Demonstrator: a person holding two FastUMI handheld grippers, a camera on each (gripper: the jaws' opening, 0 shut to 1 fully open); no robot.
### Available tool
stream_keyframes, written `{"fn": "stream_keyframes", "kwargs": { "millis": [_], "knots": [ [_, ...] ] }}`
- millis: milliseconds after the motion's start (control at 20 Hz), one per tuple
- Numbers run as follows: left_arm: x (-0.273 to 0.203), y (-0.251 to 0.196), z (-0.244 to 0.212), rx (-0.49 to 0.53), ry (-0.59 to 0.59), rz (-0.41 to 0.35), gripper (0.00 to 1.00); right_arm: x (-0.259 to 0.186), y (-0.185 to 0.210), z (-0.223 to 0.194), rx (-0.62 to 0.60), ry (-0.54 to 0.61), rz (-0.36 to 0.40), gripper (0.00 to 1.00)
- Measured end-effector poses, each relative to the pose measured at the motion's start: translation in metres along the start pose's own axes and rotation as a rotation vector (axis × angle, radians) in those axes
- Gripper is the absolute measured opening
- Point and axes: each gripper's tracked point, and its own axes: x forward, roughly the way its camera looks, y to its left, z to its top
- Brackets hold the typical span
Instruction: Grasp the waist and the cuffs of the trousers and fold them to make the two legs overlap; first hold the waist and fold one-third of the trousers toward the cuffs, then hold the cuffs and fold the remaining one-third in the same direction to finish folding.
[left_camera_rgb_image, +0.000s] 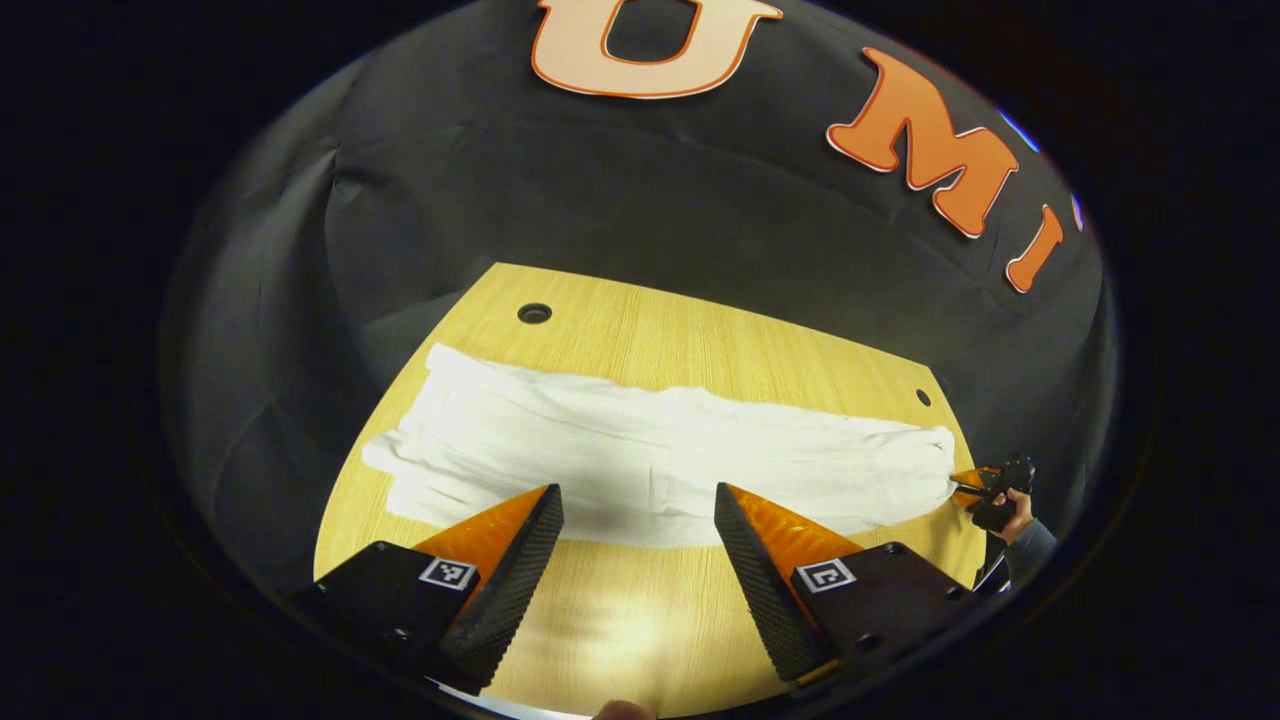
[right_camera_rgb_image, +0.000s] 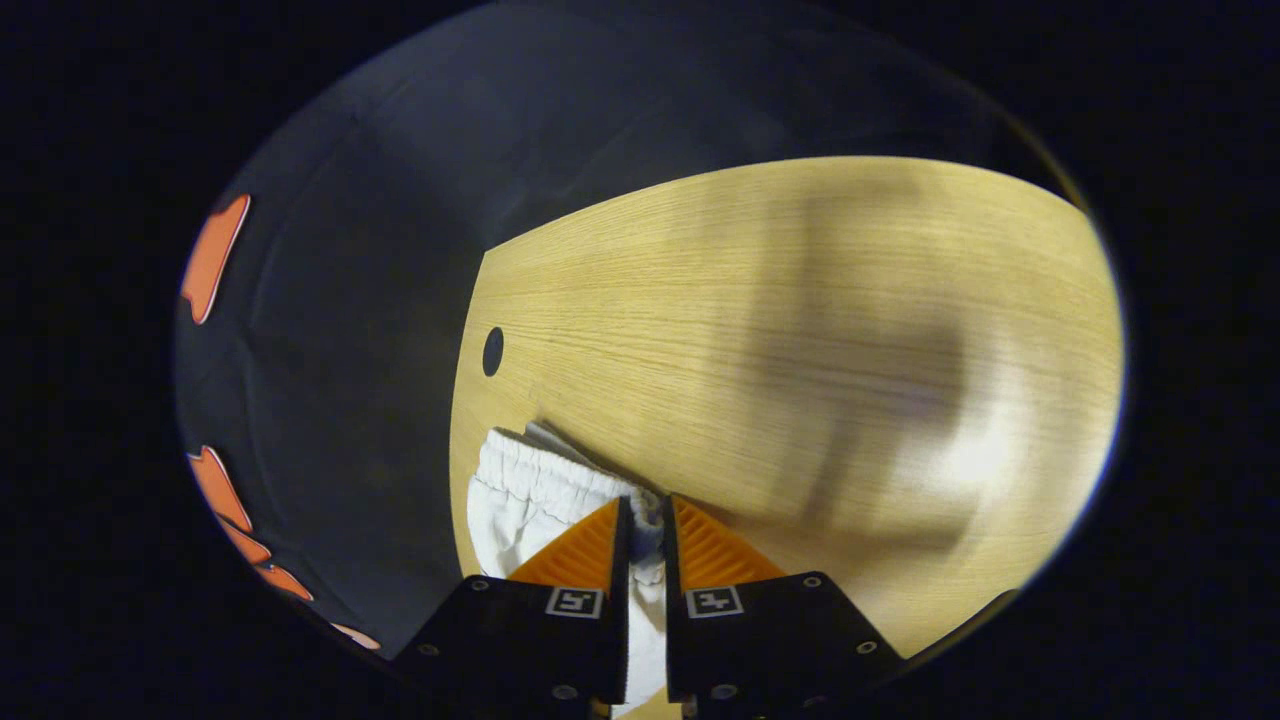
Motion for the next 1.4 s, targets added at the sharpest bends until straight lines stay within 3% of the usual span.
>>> {"fn": "stream_keyframes", "kwargs": {
  "millis": [150, 600, 900, 1400],
  "knots": [
    [-0.004, -0.002, -0.007, -0.017, 0.002, -0.001, 1.0, -0.007, 0.008, 0.004, -0.058, -0.027, 0.015, 0.06],
    [-0.012, -0.002, -0.016, -0.037, -0.017, -0.06, 1.0, -0.08, 0.065, -0.01, -0.196, -0.122, 0.14, 0.05],
    [-0.016, 0.005, -0.02, -0.043, 0.014, -0.143, 1.0, -0.121, 0.111, -0.05, -0.295, -0.198, 0.178, 0.05],
    [-0.01, 0.061, -0.026, -0.056, 0.044, -0.172, 1.0, -0.153, 0.177, -0.14, -0.43, -0.237, 0.258, 0.05]
  ]
}}
